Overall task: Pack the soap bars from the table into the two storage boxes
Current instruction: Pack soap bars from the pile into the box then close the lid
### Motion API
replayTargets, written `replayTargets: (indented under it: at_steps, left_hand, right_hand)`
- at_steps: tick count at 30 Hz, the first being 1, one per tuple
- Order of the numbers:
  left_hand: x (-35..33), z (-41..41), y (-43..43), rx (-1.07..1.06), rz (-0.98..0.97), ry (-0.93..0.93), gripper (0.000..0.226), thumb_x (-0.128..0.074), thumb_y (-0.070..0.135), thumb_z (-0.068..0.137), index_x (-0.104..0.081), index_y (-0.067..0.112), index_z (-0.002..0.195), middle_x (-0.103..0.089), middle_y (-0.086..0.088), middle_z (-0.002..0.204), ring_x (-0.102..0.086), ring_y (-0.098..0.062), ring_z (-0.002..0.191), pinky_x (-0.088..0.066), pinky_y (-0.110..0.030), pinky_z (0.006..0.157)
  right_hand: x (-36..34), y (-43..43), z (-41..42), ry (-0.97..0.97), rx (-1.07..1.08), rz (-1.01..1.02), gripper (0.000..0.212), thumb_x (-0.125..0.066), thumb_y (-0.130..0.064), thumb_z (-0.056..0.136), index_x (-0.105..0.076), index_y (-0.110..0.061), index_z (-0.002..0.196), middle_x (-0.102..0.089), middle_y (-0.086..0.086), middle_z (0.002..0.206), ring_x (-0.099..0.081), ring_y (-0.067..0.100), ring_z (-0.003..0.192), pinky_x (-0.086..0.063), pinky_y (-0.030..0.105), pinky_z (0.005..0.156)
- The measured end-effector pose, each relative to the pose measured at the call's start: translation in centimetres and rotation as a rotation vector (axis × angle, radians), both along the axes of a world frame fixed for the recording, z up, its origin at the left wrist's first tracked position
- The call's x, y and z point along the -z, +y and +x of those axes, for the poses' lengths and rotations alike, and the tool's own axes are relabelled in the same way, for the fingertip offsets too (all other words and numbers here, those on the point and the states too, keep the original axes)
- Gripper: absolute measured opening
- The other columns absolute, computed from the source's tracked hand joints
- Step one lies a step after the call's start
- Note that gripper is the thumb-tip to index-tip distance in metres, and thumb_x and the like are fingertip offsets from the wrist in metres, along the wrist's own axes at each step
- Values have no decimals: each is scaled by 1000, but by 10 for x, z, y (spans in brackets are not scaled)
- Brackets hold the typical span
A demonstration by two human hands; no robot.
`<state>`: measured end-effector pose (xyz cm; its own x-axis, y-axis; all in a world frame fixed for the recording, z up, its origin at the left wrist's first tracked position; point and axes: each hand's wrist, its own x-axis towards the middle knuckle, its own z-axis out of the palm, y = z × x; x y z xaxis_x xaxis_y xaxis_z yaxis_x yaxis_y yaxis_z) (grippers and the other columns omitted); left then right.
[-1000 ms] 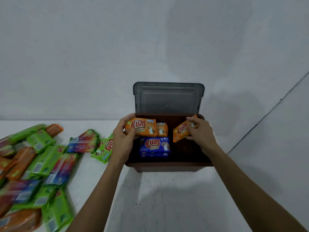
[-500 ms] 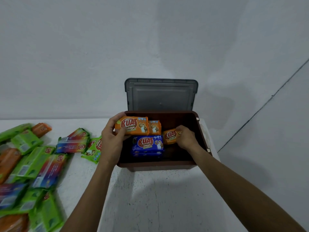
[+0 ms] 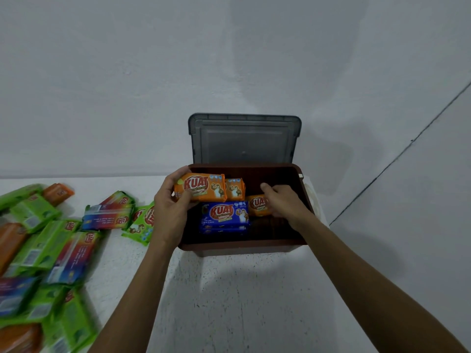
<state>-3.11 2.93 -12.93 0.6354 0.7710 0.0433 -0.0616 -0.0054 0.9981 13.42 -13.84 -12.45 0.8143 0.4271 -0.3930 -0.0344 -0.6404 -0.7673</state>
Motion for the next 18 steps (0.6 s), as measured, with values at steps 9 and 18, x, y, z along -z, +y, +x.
replayTargets:
  at_steps: [9,18]
  left_hand:
    - [0,0,1,10,3,-3,35,-55,11,96,-56,29,126,-59,17,116,-62,-5,105,-58,-23,71]
    - [1,0,1,0,16,5,35,-56,14,96,-56,29,127,-58,17,118,-62,-5,106,-59,-27,75]
  right_hand:
    - [13,25,-27,621,-90,77,93,-57,-72,74,-41,-13,143,-49,16,143,-41,31,136,-22,46,117]
    - [10,36,-33,667,-104,148,77,-48,-68,84,-45,-15,139,-57,11,135,-48,24,131,-18,47,117]
